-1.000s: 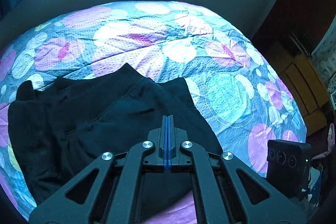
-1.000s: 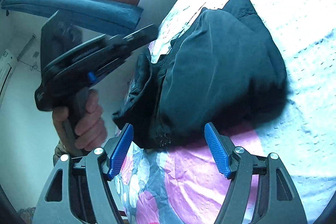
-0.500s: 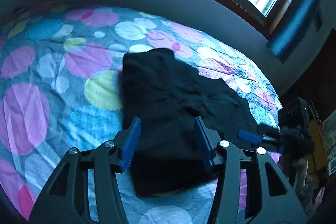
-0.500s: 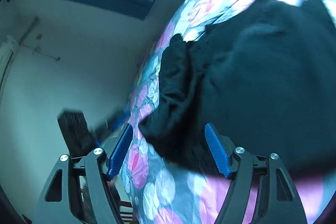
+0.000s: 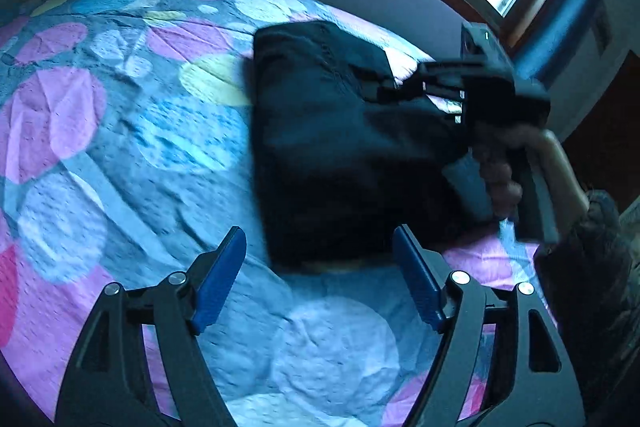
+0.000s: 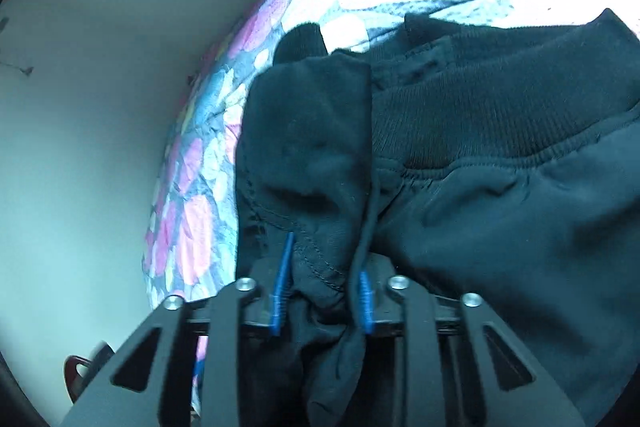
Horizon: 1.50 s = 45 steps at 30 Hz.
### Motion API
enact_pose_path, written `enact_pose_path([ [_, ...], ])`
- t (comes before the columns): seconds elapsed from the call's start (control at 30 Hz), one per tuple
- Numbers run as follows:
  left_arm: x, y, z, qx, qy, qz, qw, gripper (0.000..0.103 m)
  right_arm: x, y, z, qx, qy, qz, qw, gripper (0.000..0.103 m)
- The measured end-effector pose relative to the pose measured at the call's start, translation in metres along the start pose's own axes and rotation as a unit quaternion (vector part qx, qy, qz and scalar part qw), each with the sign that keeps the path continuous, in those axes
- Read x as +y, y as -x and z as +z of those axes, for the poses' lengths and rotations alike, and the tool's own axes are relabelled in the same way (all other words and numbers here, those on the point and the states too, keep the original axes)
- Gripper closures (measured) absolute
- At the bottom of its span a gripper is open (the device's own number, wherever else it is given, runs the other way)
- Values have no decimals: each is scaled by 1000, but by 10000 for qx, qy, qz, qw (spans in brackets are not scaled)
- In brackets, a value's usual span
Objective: Fold small clothes
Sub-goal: 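Grasp the edge of the black jacket bundle with the right gripper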
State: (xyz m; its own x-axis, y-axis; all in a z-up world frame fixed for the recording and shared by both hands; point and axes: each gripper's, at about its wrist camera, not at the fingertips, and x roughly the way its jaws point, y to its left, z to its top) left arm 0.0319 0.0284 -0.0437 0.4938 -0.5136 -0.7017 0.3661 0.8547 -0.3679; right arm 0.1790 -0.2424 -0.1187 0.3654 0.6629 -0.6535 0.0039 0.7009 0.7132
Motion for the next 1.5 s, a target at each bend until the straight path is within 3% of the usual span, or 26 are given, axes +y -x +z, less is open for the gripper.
enact_pose_path([
  [0.2,-31,-16,-12,-268,-403,646,9967,20,13,43,3,-280,116,407,9987,88],
  [0.3,-39,-22,-9,-206,-340,550,9977,16,11,48,0,-239,398,267,9986,88],
  [0.4,-46,-26,-7,-187,-474,589,9970,16,0,34,-4,-31,261,268,9993,88],
  [0.53,-42,-28,-6,-152,-462,798,9956,16,-14,31,-1,67,10,444,9990,82],
  [0.6,-32,-30,-6,-114,-272,885,9956,16,-19,40,3,-117,-89,525,9985,72],
  [0.67,-21,-33,-5,-19,-4,848,9964,16,-23,54,6,-411,-173,262,9987,69],
  [0.77,-5,-39,-6,94,294,762,9966,16,-26,62,10,-553,-189,323,9978,51],
  [1.0,6,-40,-6,47,409,651,9970,16,-4,25,20,-339,82,779,9964,48],
  [1.07,8,-40,-7,43,440,604,9972,16,9,14,22,-231,198,1080,9937,44],
  [1.1,8,-40,-7,34,461,575,9973,16,11,12,21,-216,239,1028,9942,44],
  [1.2,11,-38,-8,18,511,514,9974,15,10,10,27,-406,225,261,9986,44],
  [1.37,11,-39,-8,-7,459,504,9977,13,12,-20,26,212,183,576,9979,44],
  [1.43,11,-41,-6,0,460,506,9977,12,22,-31,22,341,448,268,9981,56],
  [1.5,9,-41,-5,-18,461,527,9975,12,33,-35,21,303,689,84,9971,82],
])
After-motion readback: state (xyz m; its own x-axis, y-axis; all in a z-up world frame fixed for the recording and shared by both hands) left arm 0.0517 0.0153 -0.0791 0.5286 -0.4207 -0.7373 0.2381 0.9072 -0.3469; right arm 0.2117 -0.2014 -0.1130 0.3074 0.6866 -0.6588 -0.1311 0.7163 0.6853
